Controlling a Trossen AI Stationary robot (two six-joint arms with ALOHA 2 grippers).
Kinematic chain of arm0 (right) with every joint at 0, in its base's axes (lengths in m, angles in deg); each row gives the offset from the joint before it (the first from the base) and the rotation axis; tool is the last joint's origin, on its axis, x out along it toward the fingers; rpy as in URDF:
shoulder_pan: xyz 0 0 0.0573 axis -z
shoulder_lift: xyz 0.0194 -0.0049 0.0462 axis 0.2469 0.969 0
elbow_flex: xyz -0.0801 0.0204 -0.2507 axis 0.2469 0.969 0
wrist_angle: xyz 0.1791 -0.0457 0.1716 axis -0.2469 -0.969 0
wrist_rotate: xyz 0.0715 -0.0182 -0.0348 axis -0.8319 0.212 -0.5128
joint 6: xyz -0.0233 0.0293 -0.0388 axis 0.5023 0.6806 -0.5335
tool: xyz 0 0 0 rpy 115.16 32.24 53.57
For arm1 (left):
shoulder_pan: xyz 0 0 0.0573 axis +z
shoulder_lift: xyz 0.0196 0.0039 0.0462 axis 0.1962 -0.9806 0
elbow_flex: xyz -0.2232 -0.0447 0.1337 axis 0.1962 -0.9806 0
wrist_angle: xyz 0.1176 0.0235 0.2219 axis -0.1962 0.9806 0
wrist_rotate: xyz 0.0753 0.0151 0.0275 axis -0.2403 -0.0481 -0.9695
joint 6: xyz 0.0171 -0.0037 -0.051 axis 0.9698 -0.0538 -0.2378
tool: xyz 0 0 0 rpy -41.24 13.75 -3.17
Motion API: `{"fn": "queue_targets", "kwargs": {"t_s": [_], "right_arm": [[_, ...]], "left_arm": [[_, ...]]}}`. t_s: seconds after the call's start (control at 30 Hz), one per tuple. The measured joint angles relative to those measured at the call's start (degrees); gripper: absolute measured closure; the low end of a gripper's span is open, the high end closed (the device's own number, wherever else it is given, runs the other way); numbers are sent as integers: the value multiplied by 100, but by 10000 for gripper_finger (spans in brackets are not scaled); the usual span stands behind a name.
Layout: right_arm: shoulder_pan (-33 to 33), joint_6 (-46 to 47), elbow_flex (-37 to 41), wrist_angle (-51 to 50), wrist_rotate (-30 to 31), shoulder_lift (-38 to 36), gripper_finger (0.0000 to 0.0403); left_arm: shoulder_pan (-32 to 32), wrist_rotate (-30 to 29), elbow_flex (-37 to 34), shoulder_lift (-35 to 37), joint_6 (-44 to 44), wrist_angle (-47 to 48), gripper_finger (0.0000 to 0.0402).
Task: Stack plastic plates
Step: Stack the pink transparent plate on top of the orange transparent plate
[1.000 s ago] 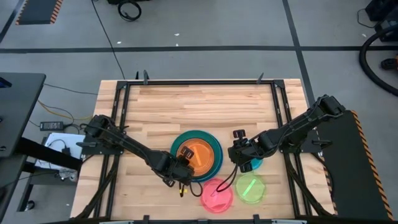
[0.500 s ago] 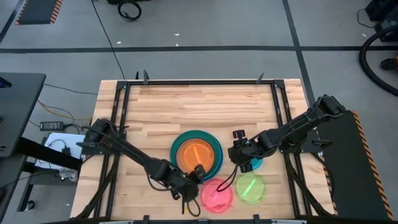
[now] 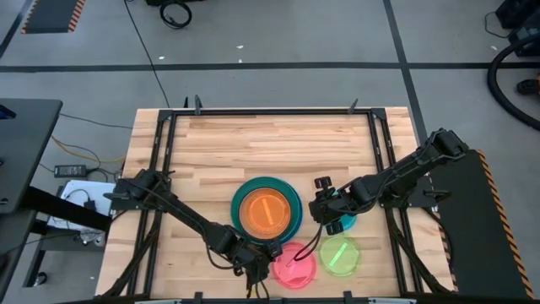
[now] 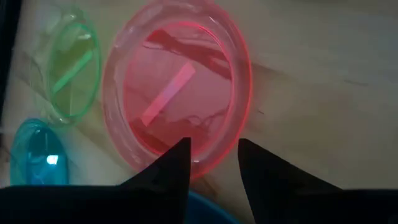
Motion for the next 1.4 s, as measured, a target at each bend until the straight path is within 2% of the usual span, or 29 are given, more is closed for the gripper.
{"fn": "queue_targets", "kwargs": {"t_s": [0.7, 1.1, 1.4], "right_arm": [[19, -44, 1, 144, -67, 0, 250], [31, -44, 1, 158, -90, 0, 250], [31, -42, 1, 155, -89, 0, 250]], "left_arm": [[123, 533, 5, -470, 555, -542, 264], [131, 655, 11, -687, 787, -644, 313], [129, 677, 7, -697, 760, -658, 392]]}}
